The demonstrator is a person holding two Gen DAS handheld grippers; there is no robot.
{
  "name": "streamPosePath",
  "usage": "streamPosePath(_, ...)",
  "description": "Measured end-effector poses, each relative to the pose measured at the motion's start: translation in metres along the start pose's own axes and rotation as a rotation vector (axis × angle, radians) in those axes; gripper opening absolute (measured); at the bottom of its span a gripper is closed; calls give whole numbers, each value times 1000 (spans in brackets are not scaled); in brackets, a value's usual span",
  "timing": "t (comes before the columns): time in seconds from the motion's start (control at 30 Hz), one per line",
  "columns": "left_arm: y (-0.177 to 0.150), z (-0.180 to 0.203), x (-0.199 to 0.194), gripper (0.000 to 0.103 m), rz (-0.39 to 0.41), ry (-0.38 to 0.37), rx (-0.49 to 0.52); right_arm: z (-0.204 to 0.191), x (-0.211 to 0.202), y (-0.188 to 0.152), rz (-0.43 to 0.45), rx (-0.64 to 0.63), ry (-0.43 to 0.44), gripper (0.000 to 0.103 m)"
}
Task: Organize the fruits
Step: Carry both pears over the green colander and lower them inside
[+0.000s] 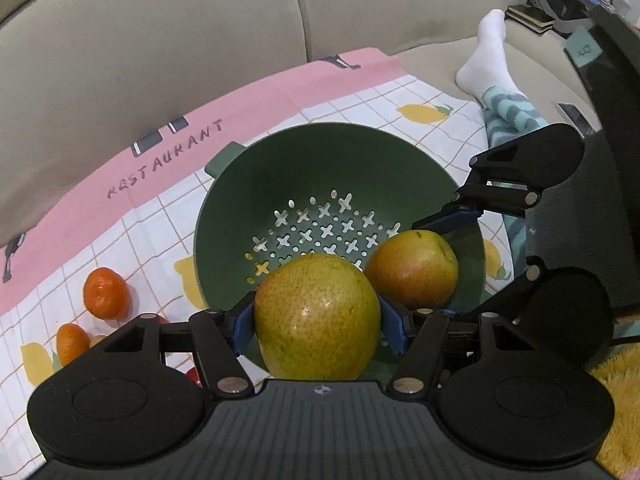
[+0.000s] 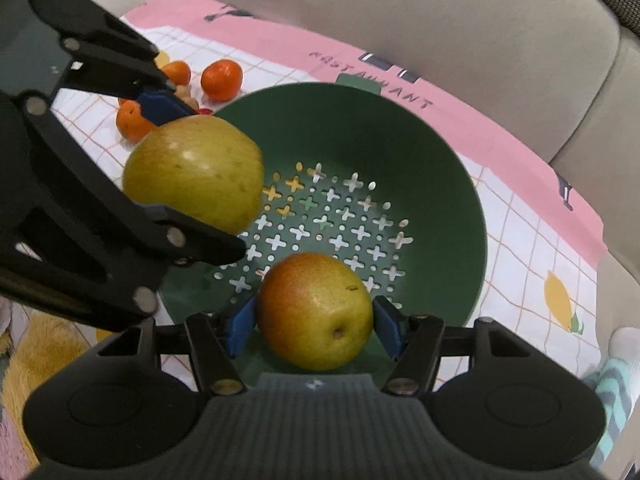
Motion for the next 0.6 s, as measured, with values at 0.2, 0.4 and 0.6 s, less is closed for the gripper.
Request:
streamPosePath(0.2, 1, -2, 16, 72, -54, 0, -4, 2, 7, 3, -27, -12, 32, 60)
streamPosePath(0.4, 0, -7, 30, 71, -110, 26, -4, 6, 20, 0, -65, -12, 51, 60)
streamPosePath(0.6, -1, -3, 40, 71, -153, 48, 19, 7, 30, 0, -84, -8, 75, 61)
Point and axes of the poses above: each gripper's, at about its wrist camera, not at the fingertips, and x roughly the way its jaws point, z to its right, y to its top, the point moved 7 cm from there along x, roughly the way its jaws point, and after that the axes turned 8 degrees about -x, right-handed, at the moved point
